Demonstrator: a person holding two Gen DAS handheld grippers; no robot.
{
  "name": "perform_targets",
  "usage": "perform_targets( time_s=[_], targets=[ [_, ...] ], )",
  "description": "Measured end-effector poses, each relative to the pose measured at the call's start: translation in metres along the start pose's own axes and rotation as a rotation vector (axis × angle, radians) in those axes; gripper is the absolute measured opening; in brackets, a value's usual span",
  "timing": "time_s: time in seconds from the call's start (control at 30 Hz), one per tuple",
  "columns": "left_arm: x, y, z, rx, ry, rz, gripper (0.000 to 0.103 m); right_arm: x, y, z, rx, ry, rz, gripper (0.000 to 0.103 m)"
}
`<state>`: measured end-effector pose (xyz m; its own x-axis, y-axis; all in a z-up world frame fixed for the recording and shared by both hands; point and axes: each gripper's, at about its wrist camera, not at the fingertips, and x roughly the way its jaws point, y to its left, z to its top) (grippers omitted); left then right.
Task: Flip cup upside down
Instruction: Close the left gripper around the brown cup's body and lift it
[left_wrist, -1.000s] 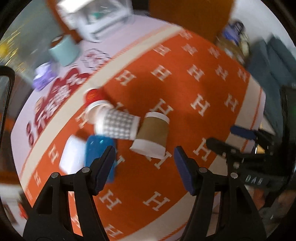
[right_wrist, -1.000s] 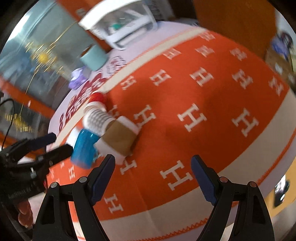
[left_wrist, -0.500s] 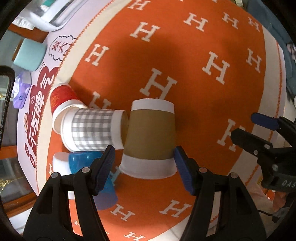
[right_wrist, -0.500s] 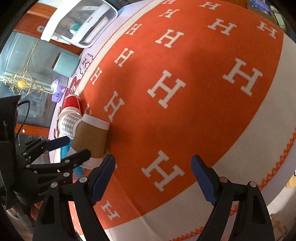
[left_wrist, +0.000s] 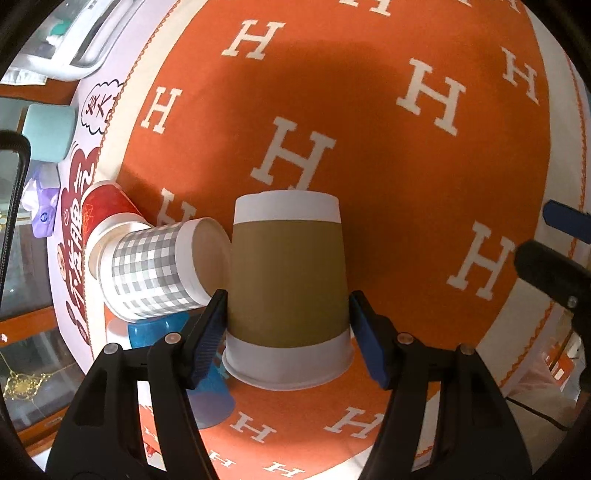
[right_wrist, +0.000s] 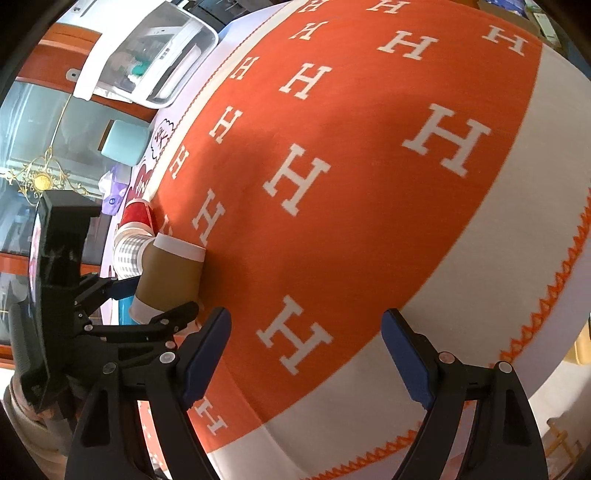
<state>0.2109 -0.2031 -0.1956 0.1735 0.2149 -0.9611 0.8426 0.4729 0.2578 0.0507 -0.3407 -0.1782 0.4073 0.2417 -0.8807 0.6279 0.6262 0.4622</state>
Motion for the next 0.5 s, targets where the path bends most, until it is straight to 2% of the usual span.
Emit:
perform_targets(
  time_s=[0.27,0.5],
  targets=[
    [-0.012,0.018,-0.01,-0.078,-0.025,-0.022,0.061,-0.017,-0.011,-0.004,-0.006,-0.01,0.003,0.085],
    [-0.03,0.029,-0.037,-0.162,-0.038,-0.063,0.061,-0.025,-0.002,-0.009,-0.059,0.002,0.018,0.085]
  ],
)
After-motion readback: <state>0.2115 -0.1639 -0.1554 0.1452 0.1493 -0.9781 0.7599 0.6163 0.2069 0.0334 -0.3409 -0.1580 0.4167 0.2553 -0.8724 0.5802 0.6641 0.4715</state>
